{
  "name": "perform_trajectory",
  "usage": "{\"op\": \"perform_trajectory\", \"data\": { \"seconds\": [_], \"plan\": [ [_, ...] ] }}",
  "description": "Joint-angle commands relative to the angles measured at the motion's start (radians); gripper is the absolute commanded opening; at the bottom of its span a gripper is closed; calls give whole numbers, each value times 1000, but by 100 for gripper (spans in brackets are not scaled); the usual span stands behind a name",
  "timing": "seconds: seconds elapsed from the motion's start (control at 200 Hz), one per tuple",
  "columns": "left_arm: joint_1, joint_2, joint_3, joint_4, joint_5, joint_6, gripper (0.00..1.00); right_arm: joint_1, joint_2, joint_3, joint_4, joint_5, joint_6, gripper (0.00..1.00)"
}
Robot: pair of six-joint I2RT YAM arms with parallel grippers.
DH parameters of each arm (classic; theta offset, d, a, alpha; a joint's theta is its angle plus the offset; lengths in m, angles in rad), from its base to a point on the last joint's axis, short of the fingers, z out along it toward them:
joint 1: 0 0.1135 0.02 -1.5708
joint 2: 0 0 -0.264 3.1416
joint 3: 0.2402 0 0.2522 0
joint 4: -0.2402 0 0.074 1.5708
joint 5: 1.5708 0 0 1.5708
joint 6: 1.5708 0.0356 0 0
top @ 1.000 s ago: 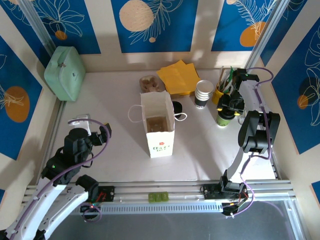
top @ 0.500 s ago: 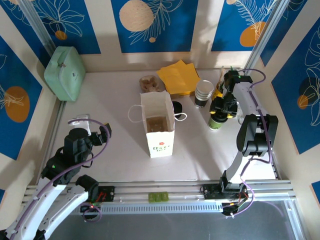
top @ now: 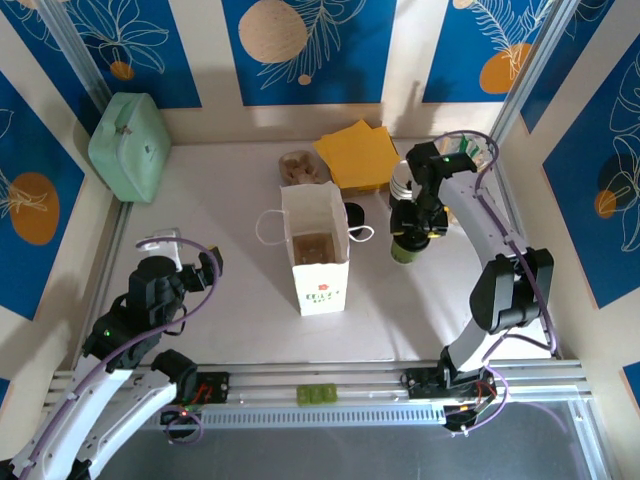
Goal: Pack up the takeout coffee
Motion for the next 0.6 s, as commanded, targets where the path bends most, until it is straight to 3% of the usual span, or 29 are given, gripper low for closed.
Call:
{"op": "perform_trajectory", "data": {
  "seconds": [0.0,0.595],
  "plan": [
    [0,-5,3,-11,-17,3,99,46,-52,-3,-73,31,42,69],
    [0,-3,19,-25,-17,8,99,255,-115,245,-295,182,117,68]
  ]
}}
